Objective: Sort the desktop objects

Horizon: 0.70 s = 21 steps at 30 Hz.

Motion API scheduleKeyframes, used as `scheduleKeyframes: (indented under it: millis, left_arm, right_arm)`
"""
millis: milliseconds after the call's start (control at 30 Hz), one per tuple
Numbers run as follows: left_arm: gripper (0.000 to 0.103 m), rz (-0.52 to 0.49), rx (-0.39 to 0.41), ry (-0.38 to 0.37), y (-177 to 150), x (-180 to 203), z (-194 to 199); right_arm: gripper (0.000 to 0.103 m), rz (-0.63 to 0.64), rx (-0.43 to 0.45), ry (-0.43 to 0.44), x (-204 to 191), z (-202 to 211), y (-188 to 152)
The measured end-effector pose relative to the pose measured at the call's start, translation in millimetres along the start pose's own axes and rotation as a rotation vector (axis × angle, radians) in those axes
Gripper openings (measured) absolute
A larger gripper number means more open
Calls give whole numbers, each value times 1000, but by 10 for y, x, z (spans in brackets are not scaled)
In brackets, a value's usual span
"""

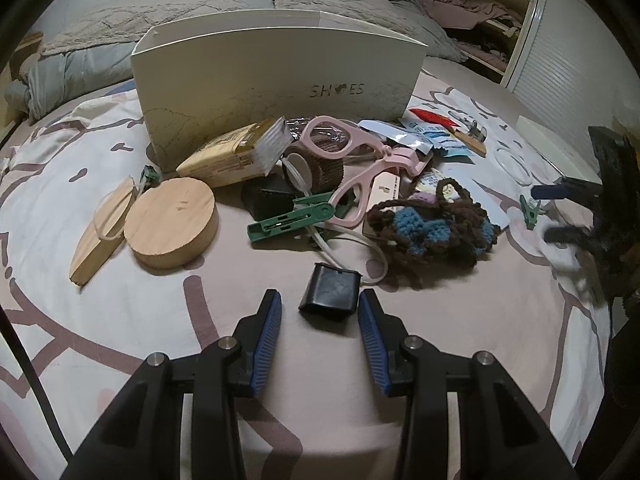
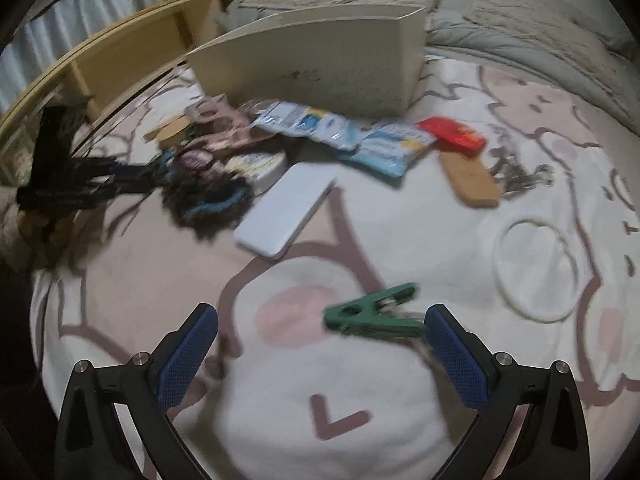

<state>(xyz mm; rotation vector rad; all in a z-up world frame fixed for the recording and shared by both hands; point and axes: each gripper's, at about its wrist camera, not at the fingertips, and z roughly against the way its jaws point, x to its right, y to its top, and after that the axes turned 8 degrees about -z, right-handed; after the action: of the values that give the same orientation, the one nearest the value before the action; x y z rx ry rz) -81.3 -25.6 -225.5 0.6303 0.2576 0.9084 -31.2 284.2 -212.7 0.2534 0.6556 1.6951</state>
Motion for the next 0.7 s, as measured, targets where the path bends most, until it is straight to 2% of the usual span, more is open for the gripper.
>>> scheduleKeyframes:
  millis: [33, 100, 133, 300, 400, 700]
  left_arm:
    - [40, 2, -1, 3, 9, -1, -4]
    - [40, 17, 4, 5, 33, -27, -1]
    - [41, 23, 7, 6, 43, -38, 1]
    - [41, 40, 11, -2, 78, -62, -13]
    - [41, 29, 5, 0, 78, -43, -32]
    - [41, 33, 4, -20, 85, -40, -54]
  right_arm:
    - [83, -4, 2, -14, 13, -11, 11]
    - [70, -9, -4, -39, 47, -43, 27]
    - [66, -4, -5, -53, 51, -65, 28]
    - [62, 80, -10, -94, -31, -104, -51]
    - [52, 89, -6, -111, -21, -96, -69]
    - [52, 145, 5, -141, -68, -80, -145]
